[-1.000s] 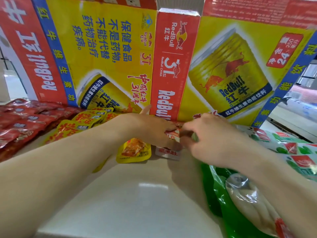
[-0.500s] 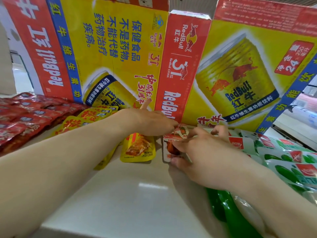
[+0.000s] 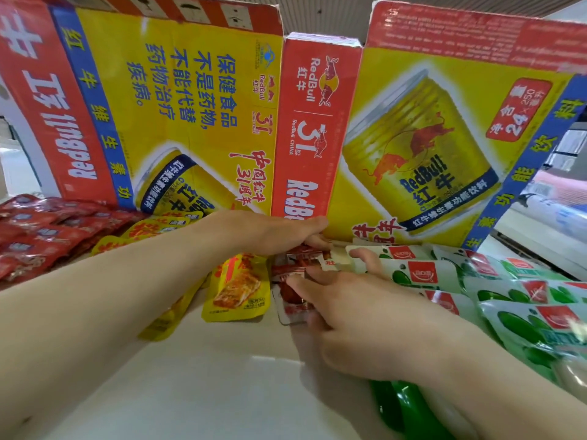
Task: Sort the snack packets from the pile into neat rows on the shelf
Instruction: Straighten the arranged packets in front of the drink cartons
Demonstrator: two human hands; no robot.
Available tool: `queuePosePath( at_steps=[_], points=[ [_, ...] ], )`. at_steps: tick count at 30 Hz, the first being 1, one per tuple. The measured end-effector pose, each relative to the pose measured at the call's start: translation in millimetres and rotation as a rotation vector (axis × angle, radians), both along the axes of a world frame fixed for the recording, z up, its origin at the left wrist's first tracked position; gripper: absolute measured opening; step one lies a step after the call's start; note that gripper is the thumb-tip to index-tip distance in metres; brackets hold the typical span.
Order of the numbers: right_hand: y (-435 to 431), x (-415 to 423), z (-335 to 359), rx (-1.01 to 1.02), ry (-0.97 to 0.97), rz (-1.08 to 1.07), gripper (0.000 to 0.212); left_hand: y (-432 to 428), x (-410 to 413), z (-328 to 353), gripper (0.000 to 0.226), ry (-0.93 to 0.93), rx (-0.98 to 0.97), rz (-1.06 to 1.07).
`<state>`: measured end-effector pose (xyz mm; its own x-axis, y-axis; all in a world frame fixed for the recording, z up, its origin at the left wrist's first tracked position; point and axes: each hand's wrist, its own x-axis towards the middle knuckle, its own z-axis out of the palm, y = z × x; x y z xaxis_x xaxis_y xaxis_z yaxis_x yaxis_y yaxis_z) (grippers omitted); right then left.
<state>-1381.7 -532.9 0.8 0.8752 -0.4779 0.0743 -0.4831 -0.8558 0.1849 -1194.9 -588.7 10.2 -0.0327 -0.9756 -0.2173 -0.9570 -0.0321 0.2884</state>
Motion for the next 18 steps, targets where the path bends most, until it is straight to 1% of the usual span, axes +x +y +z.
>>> queuePosePath(
  at_steps=[2, 3, 4, 5, 6, 10, 13, 15, 17, 18],
  points=[
    [2.0, 1.7, -2.3, -0.010, -0.030, 0.013, 0.047, -8.5, 9.9, -5.5, 0.080, 0.077, 0.006, -0.030],
    [3.8, 2.2, -3.1, -0.023, -0.036, 0.019, 0.043, -4.3, 9.2, -5.1, 0.083, 0.085, 0.003, -0.026],
    [5.9, 2.6, -3.4, -0.038, -0.043, 0.026, 0.038, -4.2, 8.0, -6.1, 0.075, 0.055, -0.004, -0.074],
    [8.5, 2.7, -3.7, -0.053, -0.046, 0.029, 0.033, -1.2, 4.9, -3.8, 0.068, 0.032, 0.002, -0.076],
    [11.2, 2.7, -3.9, -0.067, -0.041, 0.030, 0.031, -2.5, 4.0, -2.0, 0.065, 0.039, -0.014, -0.063],
    [19.4, 4.5, -4.2, -0.134, 0.004, 0.005, 0.039, 3.8, 6.1, -1.4, 0.071, 0.189, -0.008, -0.022],
    [22.0, 5.5, -4.6, -0.133, -0.008, -0.026, 0.033, 9.6, 5.5, -1.3, 0.071, 0.219, -0.030, -0.017],
    [22.6, 6.5, -3.8, -0.112, -0.030, -0.041, 0.028, 14.7, 4.4, 2.2, 0.064, 0.152, -0.083, -0.051],
    [21.8, 6.2, -2.5, -0.104, -0.039, -0.055, 0.025, 18.6, 6.8, 4.0, 0.048, 0.016, -0.153, -0.112],
    [21.2, 5.7, -2.3, -0.113, -0.035, -0.061, 0.025, 22.7, 8.4, 5.6, 0.043, -0.014, -0.184, -0.126]
  ],
)
